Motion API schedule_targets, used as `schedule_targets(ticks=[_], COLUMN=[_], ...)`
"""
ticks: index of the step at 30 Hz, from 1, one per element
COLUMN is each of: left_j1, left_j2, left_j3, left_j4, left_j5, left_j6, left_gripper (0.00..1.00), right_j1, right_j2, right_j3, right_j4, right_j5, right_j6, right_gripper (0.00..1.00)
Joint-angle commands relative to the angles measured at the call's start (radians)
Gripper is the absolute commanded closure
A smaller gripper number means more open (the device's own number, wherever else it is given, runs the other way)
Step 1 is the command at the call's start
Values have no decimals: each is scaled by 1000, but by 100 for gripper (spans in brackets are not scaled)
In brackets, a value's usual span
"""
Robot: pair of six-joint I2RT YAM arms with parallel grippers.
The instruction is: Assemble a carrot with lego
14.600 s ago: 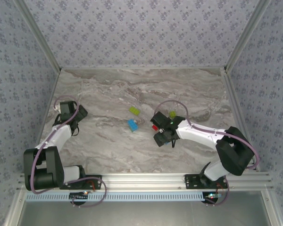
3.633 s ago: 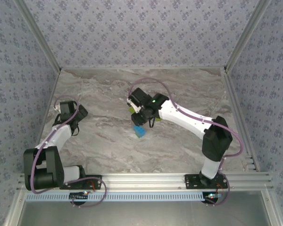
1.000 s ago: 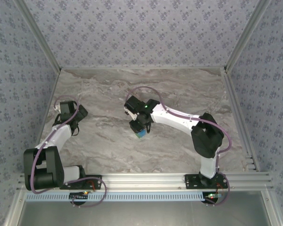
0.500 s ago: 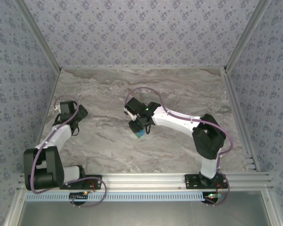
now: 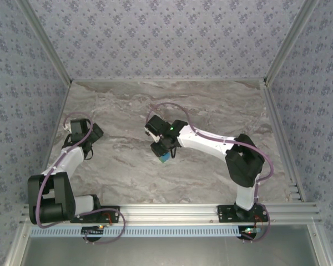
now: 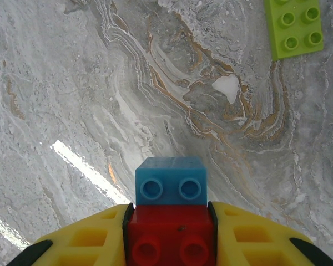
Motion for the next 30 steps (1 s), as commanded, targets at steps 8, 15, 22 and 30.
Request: schedule_targets(ticks=[8, 15, 22, 30], left_j1=[7, 7, 6, 7], left_j2=[-19, -19, -19, -9], left_j3=[33, 32, 33, 36], left_j4=[-2, 0, 1, 1], left_j5=[2, 3, 3, 1], left_j6=[-5, -7, -5, -2], left_gripper=[3, 3, 3, 2], right_j1=[-1, 0, 0, 16], right_j2=[-79, -178, -197, -129], right_j3=[-11, -151, -182, -76], right_j4=[25, 183, 146, -20], right_j5=[21, -77, -264, -296], right_j6=[-8, -129, -384, -514], right_gripper=[69, 68, 67, 66])
